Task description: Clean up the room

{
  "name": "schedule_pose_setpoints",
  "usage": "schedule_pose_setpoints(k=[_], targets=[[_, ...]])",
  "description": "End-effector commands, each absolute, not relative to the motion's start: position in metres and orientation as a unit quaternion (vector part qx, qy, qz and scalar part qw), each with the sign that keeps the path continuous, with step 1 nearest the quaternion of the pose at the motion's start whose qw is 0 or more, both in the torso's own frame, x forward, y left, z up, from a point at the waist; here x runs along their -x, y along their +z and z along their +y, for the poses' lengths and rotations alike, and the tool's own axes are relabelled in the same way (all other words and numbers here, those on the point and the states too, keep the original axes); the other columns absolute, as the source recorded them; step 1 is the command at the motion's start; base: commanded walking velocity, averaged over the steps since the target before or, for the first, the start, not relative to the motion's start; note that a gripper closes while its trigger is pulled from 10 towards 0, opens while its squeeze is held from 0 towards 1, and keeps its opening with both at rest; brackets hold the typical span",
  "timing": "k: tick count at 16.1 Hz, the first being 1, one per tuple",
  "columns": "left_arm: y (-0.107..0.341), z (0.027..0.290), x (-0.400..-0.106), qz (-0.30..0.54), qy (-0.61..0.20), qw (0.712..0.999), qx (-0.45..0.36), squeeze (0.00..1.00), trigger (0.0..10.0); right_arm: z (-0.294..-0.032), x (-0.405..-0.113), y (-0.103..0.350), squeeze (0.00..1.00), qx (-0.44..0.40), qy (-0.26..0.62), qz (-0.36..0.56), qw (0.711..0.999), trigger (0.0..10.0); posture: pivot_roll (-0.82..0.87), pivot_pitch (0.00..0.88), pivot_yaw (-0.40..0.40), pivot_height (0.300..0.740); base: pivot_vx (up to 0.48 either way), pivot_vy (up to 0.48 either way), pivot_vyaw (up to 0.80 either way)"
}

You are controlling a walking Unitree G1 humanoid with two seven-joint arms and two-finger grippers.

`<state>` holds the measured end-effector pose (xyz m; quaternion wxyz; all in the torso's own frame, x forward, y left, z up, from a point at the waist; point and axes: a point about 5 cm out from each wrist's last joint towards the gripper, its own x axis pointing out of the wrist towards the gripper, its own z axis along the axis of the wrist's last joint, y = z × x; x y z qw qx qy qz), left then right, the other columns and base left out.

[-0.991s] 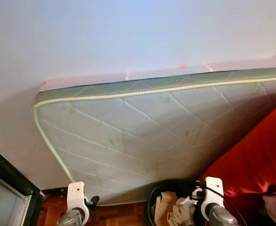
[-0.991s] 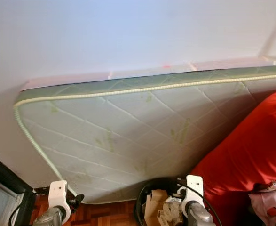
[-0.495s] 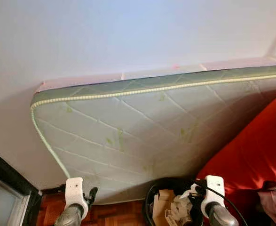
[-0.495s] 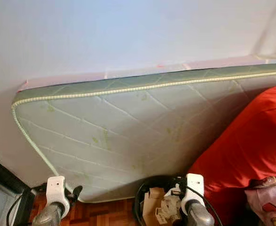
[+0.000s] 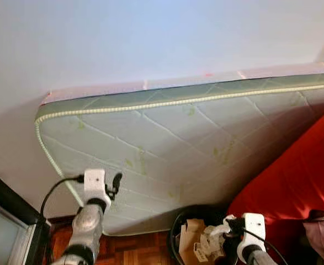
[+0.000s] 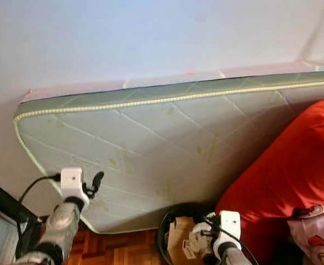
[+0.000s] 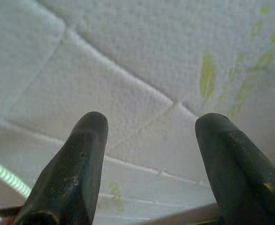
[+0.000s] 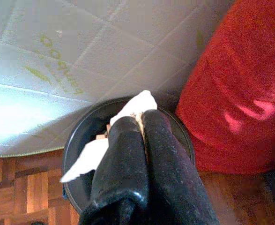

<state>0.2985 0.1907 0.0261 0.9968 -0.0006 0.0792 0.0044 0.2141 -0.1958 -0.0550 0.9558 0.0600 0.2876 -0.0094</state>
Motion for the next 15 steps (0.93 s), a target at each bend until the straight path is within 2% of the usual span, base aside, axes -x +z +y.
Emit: schedule_pose_setpoints(k=[1,3,4,5,9,11,15], targets=[[0.022,0.185,-0.291,0.066,-0.006,0.998,0.003,0.00,10.0,-0.195,-0.206,-0.058,0.00,-0.081,-0.024,0.276,0.958,10.0,0.10,0.059,0.009,0.740,0.000,0.000,0.00],[0.020,0.184,-0.285,0.059,-0.011,0.998,0.002,0.00,10.0,-0.195,-0.206,-0.056,0.00,-0.076,-0.019,0.264,0.961,10.0,0.09,0.070,0.012,0.740,0.000,0.000,0.00],[0.021,0.185,-0.279,0.046,-0.023,0.999,0.000,0.00,10.0,-0.185,-0.270,-0.001,0.00,-0.037,0.031,0.121,0.992,10.0,0.09,0.102,0.010,0.740,0.000,0.000,0.00],[0.022,0.185,-0.275,0.035,-0.028,0.999,-0.005,0.00,10.0,-0.186,-0.274,0.009,0.00,-0.038,0.035,0.089,0.995,10.0,0.09,0.116,0.003,0.740,0.000,0.000,0.00],[0.022,0.186,-0.263,0.017,-0.019,1.000,0.003,0.00,10.0,-0.189,-0.270,0.013,0.00,-0.054,0.017,0.067,0.996,10.0,0.08,0.118,-0.010,0.740,0.000,0.000,0.00],[0.027,0.183,-0.253,-0.005,-0.031,0.999,-0.008,0.00,10.0,-0.195,-0.262,0.012,0.00,-0.072,-0.019,0.060,0.995,10.0,0.10,0.116,-0.015,0.740,0.000,0.000,0.00],[0.038,0.192,-0.246,-0.020,-0.018,1.000,-0.008,0.00,10.0,-0.200,-0.238,0.012,0.00,-0.060,-0.031,0.062,0.996,10.0,0.10,0.132,-0.013,0.740,0.000,0.000,0.00]])
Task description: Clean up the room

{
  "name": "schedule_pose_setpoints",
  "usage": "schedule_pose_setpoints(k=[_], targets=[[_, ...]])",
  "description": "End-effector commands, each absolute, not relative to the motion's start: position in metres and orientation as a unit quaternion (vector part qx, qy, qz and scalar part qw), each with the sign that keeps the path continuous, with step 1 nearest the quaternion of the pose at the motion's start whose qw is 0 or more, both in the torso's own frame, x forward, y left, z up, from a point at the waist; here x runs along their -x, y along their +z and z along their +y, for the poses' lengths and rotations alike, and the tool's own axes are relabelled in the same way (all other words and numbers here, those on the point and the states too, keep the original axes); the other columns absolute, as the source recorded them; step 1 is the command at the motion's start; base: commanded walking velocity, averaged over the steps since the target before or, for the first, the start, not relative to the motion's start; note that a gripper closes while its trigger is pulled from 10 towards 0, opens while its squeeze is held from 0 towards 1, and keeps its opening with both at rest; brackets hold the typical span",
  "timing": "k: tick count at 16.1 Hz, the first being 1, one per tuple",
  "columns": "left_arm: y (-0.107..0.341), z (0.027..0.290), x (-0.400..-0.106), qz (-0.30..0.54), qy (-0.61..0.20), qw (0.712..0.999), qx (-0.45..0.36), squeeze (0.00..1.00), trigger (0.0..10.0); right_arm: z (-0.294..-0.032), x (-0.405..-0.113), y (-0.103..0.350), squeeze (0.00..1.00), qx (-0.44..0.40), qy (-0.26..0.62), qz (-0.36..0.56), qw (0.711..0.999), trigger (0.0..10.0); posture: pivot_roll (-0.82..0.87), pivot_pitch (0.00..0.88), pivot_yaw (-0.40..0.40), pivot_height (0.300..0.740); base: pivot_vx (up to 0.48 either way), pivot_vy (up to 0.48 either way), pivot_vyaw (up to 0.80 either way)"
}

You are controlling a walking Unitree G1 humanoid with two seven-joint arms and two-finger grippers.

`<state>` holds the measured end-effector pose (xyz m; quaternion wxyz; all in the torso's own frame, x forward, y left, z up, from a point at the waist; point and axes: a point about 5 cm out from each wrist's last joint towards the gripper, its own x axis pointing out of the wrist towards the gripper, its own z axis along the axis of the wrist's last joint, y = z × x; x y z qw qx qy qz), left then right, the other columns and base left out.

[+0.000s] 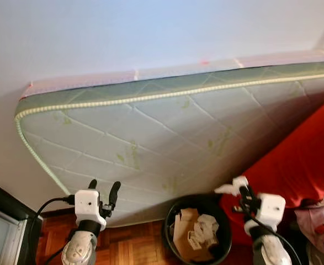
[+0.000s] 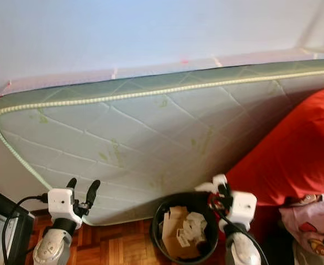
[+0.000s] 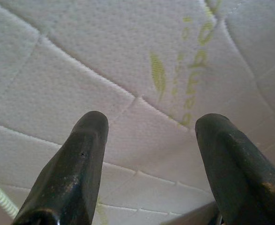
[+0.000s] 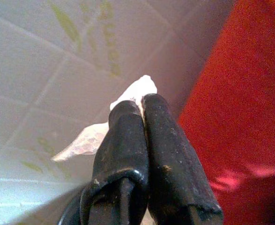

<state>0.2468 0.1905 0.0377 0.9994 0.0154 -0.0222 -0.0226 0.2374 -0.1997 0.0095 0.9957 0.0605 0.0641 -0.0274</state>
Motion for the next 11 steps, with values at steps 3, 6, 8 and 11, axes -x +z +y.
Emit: schedule_pose_setpoints(k=[3,6,8,11], targets=[[0.044,0.188,-0.247,-0.023,-0.021,0.999,-0.004,0.00,10.0,-0.200,-0.242,0.020,0.00,-0.055,-0.027,0.056,0.997,10.0,0.09,0.158,-0.020,0.740,0.000,0.000,0.00],[0.053,0.187,-0.249,-0.030,-0.017,0.999,0.003,0.00,10.0,-0.201,-0.249,0.026,0.00,-0.051,-0.029,0.061,0.996,10.0,0.09,0.175,-0.029,0.740,0.000,0.000,0.00],[0.053,0.190,-0.248,-0.023,-0.013,1.000,0.008,0.00,10.0,-0.199,-0.258,0.030,0.00,-0.059,-0.031,0.063,0.996,10.0,0.10,0.188,-0.033,0.740,0.000,0.000,0.00],[0.058,0.191,-0.248,-0.025,-0.011,1.000,0.011,0.00,10.0,-0.197,-0.263,0.032,0.00,-0.053,-0.019,0.070,0.996,10.0,0.10,0.197,-0.027,0.740,0.000,0.000,0.00]])
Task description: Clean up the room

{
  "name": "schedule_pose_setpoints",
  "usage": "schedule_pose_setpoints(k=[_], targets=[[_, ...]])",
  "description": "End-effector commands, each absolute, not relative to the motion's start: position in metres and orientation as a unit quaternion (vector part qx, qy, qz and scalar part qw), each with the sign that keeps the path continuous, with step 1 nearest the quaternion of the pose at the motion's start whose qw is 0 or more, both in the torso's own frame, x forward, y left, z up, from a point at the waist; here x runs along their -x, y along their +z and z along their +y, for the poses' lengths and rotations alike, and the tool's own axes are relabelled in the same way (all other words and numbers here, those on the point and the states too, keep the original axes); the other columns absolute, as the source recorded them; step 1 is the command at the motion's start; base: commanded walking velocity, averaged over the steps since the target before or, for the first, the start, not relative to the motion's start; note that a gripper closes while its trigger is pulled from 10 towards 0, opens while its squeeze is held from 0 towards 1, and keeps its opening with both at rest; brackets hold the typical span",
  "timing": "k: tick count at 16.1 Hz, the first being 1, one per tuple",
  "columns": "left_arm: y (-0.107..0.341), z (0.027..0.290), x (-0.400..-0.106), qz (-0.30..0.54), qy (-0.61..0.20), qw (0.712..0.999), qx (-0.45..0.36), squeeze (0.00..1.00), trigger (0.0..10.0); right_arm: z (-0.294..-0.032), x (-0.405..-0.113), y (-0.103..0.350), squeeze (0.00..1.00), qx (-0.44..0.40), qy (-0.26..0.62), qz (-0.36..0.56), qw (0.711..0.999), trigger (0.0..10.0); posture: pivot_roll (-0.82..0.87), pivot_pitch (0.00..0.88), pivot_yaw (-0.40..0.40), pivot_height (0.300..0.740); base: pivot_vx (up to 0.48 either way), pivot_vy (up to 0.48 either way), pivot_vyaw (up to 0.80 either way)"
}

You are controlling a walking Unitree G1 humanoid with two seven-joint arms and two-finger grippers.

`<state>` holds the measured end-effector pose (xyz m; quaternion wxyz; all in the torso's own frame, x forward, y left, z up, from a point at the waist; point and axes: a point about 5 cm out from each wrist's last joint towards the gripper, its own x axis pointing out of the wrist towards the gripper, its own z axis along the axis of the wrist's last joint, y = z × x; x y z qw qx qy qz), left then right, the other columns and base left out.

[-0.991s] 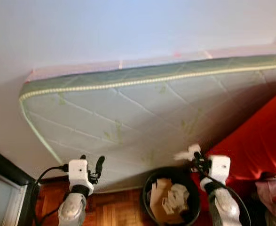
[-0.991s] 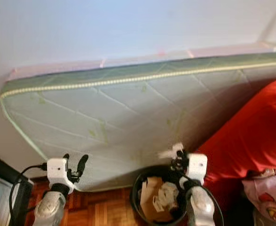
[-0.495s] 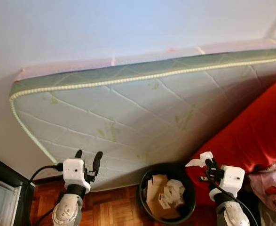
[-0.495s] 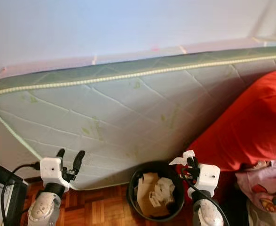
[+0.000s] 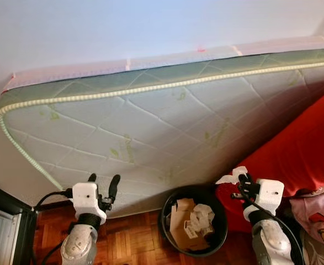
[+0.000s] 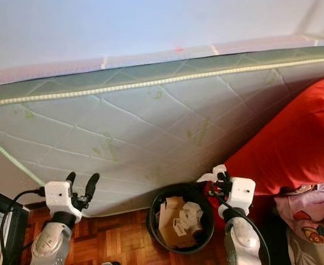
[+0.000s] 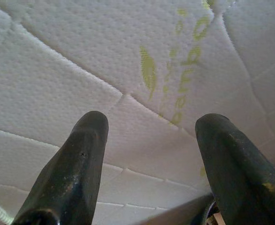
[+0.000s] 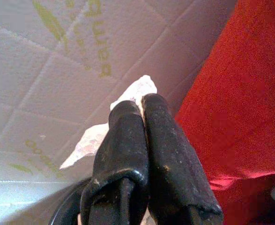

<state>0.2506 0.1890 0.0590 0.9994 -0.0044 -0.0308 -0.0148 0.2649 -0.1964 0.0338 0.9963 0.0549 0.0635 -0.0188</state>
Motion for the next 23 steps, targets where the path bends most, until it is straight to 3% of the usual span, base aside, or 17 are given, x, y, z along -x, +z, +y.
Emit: schedule_pose_setpoints(k=[1,5,12,16,23], targets=[[0.060,0.190,-0.248,-0.023,-0.017,1.000,0.013,0.00,10.0,-0.195,-0.263,0.031,0.00,-0.056,-0.017,0.078,0.995,10.0,0.10,0.203,-0.027,0.726,0.000,0.000,0.00],[0.059,0.188,-0.248,-0.016,-0.018,1.000,0.017,0.00,10.0,-0.190,-0.257,0.030,0.00,-0.069,-0.007,0.075,0.995,10.0,0.10,0.211,-0.024,0.682,0.000,0.000,0.00],[0.061,0.188,-0.245,-0.009,-0.020,0.999,0.024,0.00,10.0,-0.189,-0.256,0.028,0.00,-0.067,0.001,0.090,0.994,10.0,0.10,0.222,-0.030,0.682,0.000,0.000,0.00],[0.061,0.187,-0.244,-0.006,-0.022,0.999,0.023,0.00,10.0,-0.188,-0.256,0.027,0.00,-0.068,0.005,0.093,0.993,10.0,0.11,0.218,-0.030,0.644,0.000,0.000,0.00],[0.061,0.182,-0.245,-0.001,-0.033,0.999,0.026,0.00,10.0,-0.181,-0.255,0.024,0.00,-0.073,0.012,0.101,0.992,10.0,0.11,0.198,-0.026,0.644,0.000,0.000,0.00]])
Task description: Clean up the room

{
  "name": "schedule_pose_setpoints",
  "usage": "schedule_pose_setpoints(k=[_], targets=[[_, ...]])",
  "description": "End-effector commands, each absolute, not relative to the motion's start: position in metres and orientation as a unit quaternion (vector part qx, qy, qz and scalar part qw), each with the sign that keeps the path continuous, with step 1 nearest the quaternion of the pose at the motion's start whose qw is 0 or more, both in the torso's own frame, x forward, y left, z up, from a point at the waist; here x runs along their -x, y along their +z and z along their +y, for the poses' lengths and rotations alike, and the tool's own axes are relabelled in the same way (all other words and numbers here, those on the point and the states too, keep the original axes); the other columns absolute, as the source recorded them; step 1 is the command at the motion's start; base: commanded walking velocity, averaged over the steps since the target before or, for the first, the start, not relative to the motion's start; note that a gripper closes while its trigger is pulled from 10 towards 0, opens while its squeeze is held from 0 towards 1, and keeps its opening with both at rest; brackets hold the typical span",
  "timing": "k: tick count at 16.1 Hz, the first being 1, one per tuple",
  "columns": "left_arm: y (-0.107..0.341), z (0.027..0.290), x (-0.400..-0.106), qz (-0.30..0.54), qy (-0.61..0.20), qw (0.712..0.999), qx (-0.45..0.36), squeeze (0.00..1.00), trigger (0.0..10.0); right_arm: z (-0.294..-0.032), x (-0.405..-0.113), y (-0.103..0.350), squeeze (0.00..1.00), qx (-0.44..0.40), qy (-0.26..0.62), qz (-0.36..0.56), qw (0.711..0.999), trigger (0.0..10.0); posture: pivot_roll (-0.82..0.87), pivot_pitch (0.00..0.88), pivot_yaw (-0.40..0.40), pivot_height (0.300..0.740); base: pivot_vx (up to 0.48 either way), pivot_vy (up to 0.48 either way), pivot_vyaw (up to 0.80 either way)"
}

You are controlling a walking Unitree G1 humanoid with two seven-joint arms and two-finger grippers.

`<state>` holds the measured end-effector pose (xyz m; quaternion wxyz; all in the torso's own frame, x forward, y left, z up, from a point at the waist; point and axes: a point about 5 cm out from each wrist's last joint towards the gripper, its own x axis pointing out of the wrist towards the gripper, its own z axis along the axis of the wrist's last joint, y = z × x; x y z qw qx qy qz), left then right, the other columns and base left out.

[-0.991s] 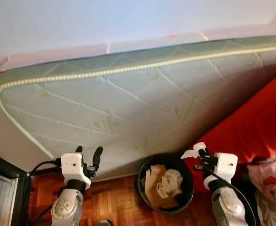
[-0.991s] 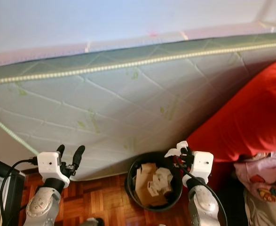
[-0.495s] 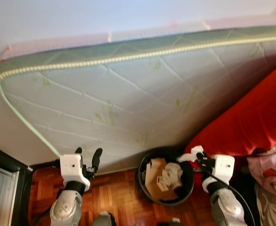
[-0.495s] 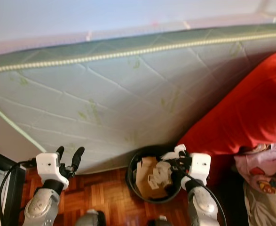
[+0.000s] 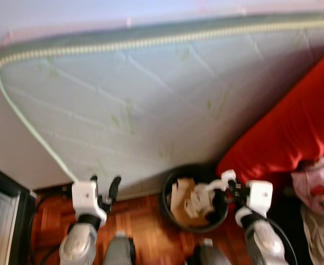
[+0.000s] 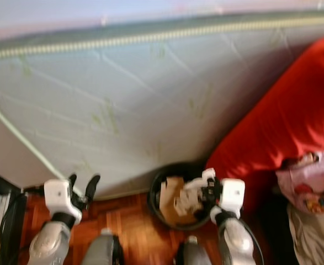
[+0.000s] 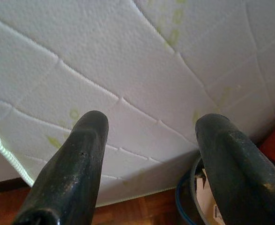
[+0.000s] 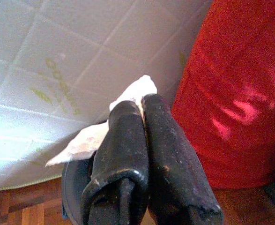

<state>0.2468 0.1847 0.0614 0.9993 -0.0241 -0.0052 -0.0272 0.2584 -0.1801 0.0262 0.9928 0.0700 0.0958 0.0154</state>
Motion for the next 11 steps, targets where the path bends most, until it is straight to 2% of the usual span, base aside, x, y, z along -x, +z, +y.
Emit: schedule_pose_setpoints(k=[1,4,8,11], targets=[[0.0609,0.1806,-0.2455,0.000,-0.036,0.999,0.027,0.00,10.0,-0.1809,-0.2550,0.0240,0.00,-0.073,0.012,0.100,0.992,10.0,0.11,0.198,-0.025,0.644,0.000,0.000,0.00],[0.0607,0.1789,-0.2453,0.002,-0.039,0.999,0.028,0.00,10.0,-0.1819,-0.2562,0.0236,0.00,-0.068,0.011,0.107,0.992,10.0,0.11,0.199,-0.023,0.644,0.000,0.000,0.00],[0.0618,0.1795,-0.2464,0.002,-0.038,0.999,0.027,0.00,10.0,-0.1775,-0.2569,0.0224,0.00,-0.071,0.026,0.112,0.991,10.0,0.11,0.215,-0.023,0.605,0.000,0.000,0.00],[0.0624,0.1805,-0.2469,0.002,-0.037,0.999,0.025,0.00,10.0,-0.1749,-0.2565,0.0189,0.00,-0.064,0.029,0.123,0.990,10.0,0.11,0.222,-0.025,0.605,0.000,0.000,0.00]])
